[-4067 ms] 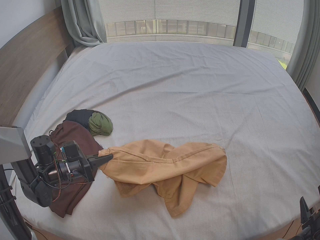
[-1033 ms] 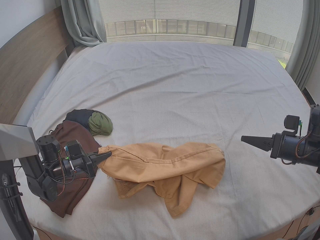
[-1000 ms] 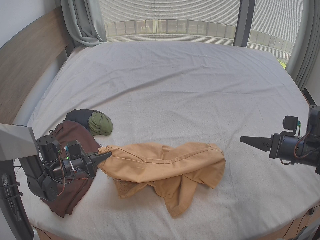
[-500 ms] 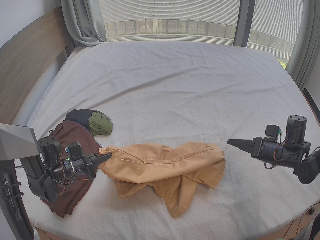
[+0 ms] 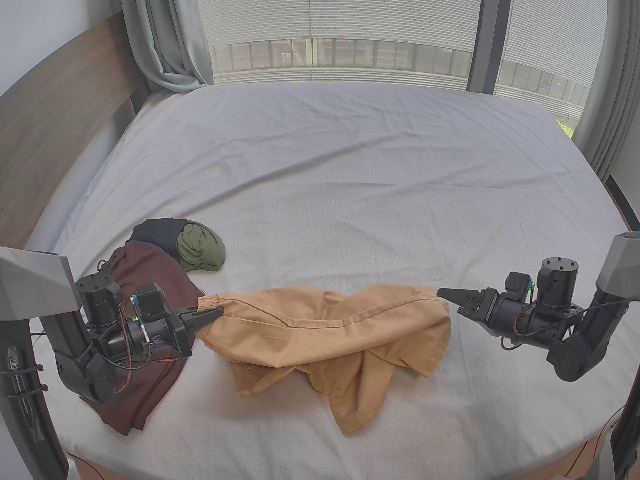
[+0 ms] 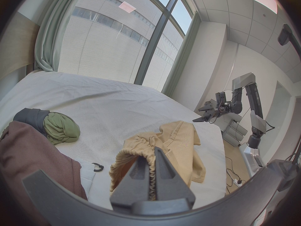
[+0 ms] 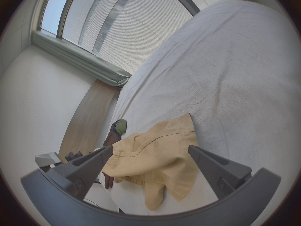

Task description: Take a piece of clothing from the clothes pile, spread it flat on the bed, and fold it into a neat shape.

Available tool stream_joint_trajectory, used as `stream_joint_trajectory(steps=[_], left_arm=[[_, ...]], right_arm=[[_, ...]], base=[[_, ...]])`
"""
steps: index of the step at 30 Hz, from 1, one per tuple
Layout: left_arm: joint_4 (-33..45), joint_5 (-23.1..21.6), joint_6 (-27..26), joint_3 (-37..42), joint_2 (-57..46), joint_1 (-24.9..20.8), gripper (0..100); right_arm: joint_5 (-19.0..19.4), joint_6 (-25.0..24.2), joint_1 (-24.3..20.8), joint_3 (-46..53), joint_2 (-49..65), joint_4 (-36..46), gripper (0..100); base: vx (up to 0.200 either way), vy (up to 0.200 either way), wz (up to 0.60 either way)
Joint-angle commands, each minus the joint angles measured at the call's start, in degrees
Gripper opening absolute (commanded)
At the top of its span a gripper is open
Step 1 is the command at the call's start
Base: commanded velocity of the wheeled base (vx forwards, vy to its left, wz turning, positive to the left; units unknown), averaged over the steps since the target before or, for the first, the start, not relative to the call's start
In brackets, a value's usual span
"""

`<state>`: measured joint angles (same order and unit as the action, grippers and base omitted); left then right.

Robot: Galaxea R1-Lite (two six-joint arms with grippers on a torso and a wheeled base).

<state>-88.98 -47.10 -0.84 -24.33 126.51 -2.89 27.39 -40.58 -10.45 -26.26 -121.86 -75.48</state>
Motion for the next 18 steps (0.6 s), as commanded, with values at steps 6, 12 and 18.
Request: stream_joint_trajectory(steps=[6,12,18], left_arm=[[-0.14,0.0,-0.04,-0.01,0.14,-0.19,0],[-0.14,0.0,-0.04,0.07,0.14,-0.19,0],[-0.14,0.0,-0.04,0.25,0.31,-0.36,0]], right_arm=[[-0.15,-4.86,1.31,-2.31,-12.53,-7.22,100],[-0.23,-6.88,0.87,-2.22,-13.32,-12.23,100],[-0.06,-7.23,0.87,-2.39,-13.41,-12.67,100]], base=[[0.0,0.0,0.0],[0.0,0.0,0.0],[0.0,0.0,0.0]])
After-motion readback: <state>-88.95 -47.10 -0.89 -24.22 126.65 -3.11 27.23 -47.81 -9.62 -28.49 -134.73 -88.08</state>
